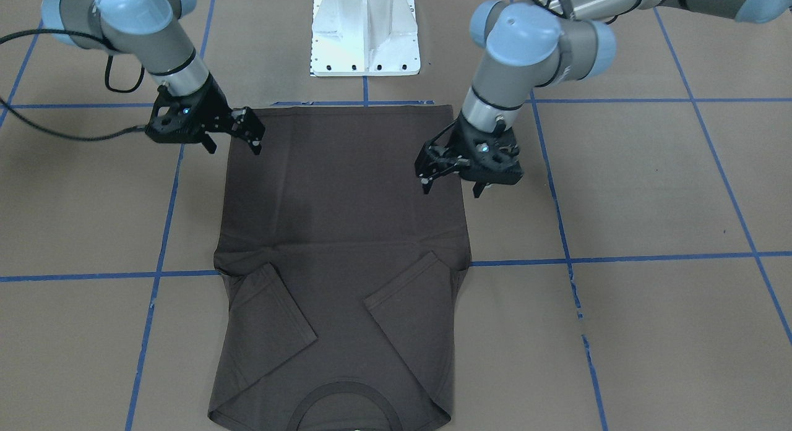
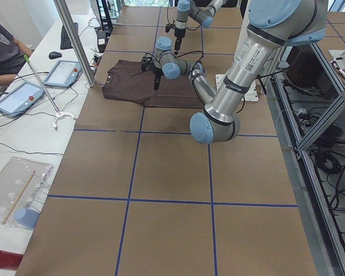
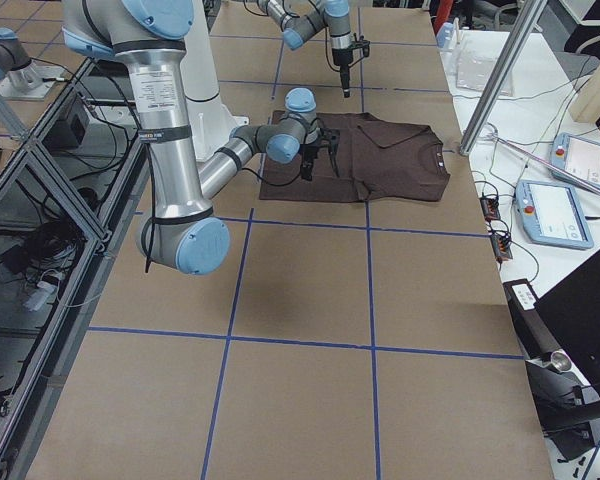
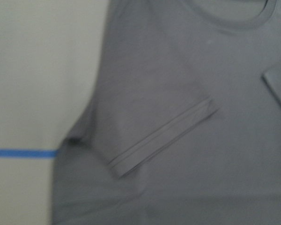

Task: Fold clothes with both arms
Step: 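Move both grippers down to the hem corners nearest the robot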

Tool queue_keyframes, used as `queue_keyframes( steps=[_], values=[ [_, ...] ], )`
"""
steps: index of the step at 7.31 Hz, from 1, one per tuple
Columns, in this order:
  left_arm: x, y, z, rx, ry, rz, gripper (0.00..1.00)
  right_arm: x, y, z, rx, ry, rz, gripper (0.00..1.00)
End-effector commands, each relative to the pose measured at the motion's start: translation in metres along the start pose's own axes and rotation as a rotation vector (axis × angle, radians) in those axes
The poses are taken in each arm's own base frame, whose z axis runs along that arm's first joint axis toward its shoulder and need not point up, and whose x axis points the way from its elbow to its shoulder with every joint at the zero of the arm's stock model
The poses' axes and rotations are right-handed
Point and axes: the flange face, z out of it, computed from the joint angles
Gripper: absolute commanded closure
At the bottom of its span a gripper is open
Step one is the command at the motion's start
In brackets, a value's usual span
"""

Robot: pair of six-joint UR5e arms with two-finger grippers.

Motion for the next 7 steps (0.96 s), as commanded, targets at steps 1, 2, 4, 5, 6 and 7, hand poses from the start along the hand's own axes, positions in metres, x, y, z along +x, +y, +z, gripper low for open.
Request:
queue_keyframes(
  steps=[1,2,4,5,6,7],
  values=[
    [-0.013,0.012,-0.017,0.007,0.008,0.014,0.00,0.072,0.081,0.013,0.015,-0.008,-0.020,0.01],
    [-0.010,0.012,-0.022,0.015,0.017,0.015,0.00,0.098,0.089,0.025,0.017,-0.006,0.001,0.00],
    [-0.005,0.013,-0.024,0.018,0.025,0.016,0.00,0.091,0.103,0.053,-0.004,0.011,-0.006,0.01],
    [-0.006,0.013,-0.023,0.018,0.023,0.015,0.00,0.082,0.109,0.058,-0.003,0.004,-0.016,0.01],
    [-0.007,0.014,-0.022,0.016,0.021,0.014,0.00,0.076,0.111,0.060,-0.001,0.033,-0.018,0.01],
    [-0.010,0.013,-0.021,0.016,0.018,0.015,0.00,0.053,0.111,0.062,0.003,0.070,-0.015,0.01]
  ],
)
